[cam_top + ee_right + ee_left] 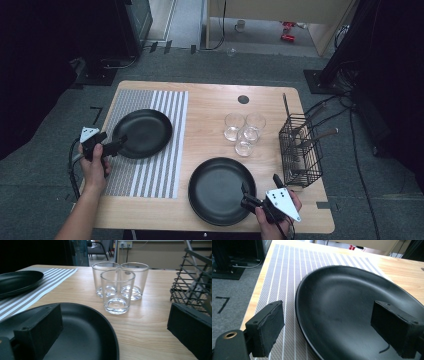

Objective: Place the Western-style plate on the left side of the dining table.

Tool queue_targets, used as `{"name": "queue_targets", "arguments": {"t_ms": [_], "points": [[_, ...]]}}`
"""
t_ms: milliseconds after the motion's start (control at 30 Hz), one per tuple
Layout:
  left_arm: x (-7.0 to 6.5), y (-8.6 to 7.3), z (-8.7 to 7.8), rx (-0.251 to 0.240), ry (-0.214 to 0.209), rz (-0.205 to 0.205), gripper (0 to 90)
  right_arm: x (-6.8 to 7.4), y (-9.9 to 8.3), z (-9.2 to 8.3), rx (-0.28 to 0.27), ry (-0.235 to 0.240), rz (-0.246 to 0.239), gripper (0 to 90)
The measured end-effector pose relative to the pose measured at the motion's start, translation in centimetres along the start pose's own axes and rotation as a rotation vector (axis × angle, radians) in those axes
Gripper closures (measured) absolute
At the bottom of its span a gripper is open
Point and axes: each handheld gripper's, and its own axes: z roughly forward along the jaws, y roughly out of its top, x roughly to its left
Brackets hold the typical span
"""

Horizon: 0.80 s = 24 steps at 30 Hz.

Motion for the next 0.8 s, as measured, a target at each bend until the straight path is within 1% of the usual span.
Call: {"name": "queue_targets", "arguments": {"t_ms": [100, 233, 300, 333, 367, 433, 500, 600, 633, 667, 700, 733, 800], "points": [[-0.6, -0.6, -1.0, -0.01, 0.015, 0.021, 11.7, -0.4, 0.0, -0.1, -0.006, -0.018, -0.012, 0.0], [-1.6, -0.7, -2.5, -0.042, 0.014, 0.025, 11.7, -0.8, -0.1, -0.3, -0.007, -0.028, 0.002, 0.0], [-2.4, -0.7, -3.2, -0.048, -0.008, 0.034, 11.6, -1.1, -0.1, -0.3, -0.014, -0.032, 0.005, 3.8], [-3.0, -0.7, -3.6, -0.048, -0.023, 0.052, 11.6, -1.2, -0.1, -0.4, -0.019, -0.042, 0.0, 5.3], [-3.5, -0.7, -3.8, -0.051, -0.032, 0.058, 11.6, -1.3, -0.1, -0.4, -0.023, -0.055, -0.008, 6.2], [-4.9, -0.7, -4.6, -0.071, -0.059, 0.073, 11.5, -1.5, -0.1, -0.5, -0.025, -0.056, -0.005, 7.0], [-6.1, -0.9, -5.2, -0.08, -0.087, 0.074, 11.5, -1.7, -0.1, -0.5, -0.026, -0.064, 0.001, 7.6], [-7.3, -1.3, -5.7, -0.077, -0.104, 0.088, 11.5, -1.8, -0.1, -0.7, -0.034, -0.064, -0.006, 9.4], [-7.9, -1.5, -6.0, -0.073, -0.118, 0.096, 11.5, -1.9, -0.1, -0.7, -0.036, -0.068, -0.006, 10.1], [-8.4, -1.6, -6.1, -0.069, -0.128, 0.099, 11.5, -2.0, -0.2, -0.8, -0.042, -0.076, -0.008, 10.7], [-9.2, -1.9, -6.5, -0.062, -0.145, 0.106, 11.5, -2.1, -0.2, -0.9, -0.044, -0.085, -0.008, 10.5], [-9.8, -2.0, -6.8, -0.051, -0.159, 0.108, 11.5, -2.3, -0.1, -0.9, -0.053, -0.111, -0.009, 10.5], [-10.7, -2.3, -7.2, -0.035, -0.191, 0.096, 11.5, -2.5, 0.0, -1.1, -0.061, -0.121, -0.004, 10.4]]}}
